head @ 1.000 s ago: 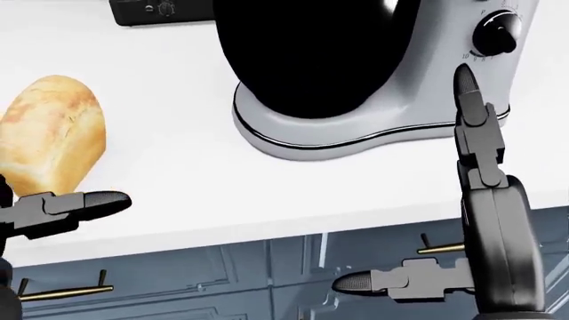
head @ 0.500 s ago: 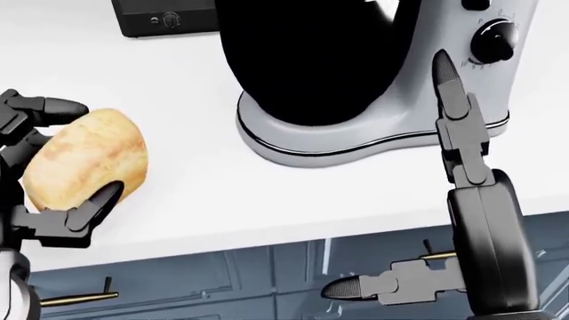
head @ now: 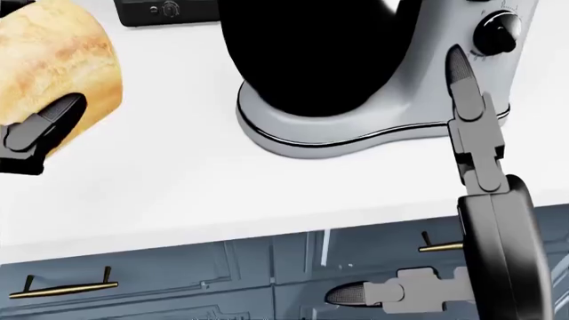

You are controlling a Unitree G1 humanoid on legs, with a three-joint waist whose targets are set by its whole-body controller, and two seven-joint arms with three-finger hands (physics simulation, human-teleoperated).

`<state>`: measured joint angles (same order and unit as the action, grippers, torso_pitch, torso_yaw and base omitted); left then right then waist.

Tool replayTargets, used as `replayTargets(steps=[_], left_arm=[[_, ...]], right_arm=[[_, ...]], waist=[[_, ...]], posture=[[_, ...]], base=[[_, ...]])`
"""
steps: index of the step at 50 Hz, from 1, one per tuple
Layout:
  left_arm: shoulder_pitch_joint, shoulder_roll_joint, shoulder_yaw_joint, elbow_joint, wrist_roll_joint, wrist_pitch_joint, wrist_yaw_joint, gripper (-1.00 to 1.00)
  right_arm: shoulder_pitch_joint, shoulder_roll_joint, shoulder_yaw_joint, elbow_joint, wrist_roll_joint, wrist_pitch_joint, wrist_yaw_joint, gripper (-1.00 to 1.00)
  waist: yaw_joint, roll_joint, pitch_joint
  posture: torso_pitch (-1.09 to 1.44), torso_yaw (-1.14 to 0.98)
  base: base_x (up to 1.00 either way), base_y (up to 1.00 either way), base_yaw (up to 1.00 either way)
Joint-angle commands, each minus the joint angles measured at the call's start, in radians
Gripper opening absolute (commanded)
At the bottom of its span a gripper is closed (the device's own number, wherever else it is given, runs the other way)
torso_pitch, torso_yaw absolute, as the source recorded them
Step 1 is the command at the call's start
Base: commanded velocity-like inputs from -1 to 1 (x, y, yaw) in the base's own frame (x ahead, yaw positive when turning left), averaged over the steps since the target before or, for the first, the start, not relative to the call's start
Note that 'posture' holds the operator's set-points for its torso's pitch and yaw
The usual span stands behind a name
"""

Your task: Place the bread in the stand mixer bowl.

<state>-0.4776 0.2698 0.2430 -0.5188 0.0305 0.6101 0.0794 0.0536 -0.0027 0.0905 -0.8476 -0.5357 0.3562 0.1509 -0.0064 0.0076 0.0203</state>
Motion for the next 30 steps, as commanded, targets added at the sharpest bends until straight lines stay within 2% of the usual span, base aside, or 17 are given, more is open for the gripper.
replayTargets(steps=[1, 9, 19, 30], left_arm=[[-0.059, 0.023, 0.01, -0.035, -0.012, 0.002, 0.011, -1.0], [-0.178, 0.096, 0.031, -0.037, -0.062, 0.08, 0.028, -1.0], [-0.295, 0.158, 0.032, -0.013, -0.105, 0.134, 0.048, -1.0], [-0.469, 0.202, -0.007, 0.077, -0.112, 0.165, 0.05, -1.0]], right_arm=[[-0.012, 0.0, -0.001, -0.036, -0.005, -0.025, -0.008, 0.98], [-0.01, 0.001, 0.0, -0.048, -0.013, -0.022, -0.005, 0.98], [-0.004, 0.003, 0.005, -0.059, -0.02, -0.019, -0.005, 0.98], [-0.004, 0.003, 0.003, -0.058, -0.016, -0.022, -0.008, 0.98]], waist=[[-0.001, 0.003, -0.018], [-0.001, 0.002, -0.012], [-0.001, 0.003, -0.009], [-0.001, 0.0, -0.004]], posture=[[0.0, 0.0], [0.0, 0.0], [0.0, 0.0], [0.0, 0.0]], base=[[0.0, 0.0, 0.0], [0.0, 0.0, 0.0], [0.0, 0.0, 0.0], [0.0, 0.0, 0.0]])
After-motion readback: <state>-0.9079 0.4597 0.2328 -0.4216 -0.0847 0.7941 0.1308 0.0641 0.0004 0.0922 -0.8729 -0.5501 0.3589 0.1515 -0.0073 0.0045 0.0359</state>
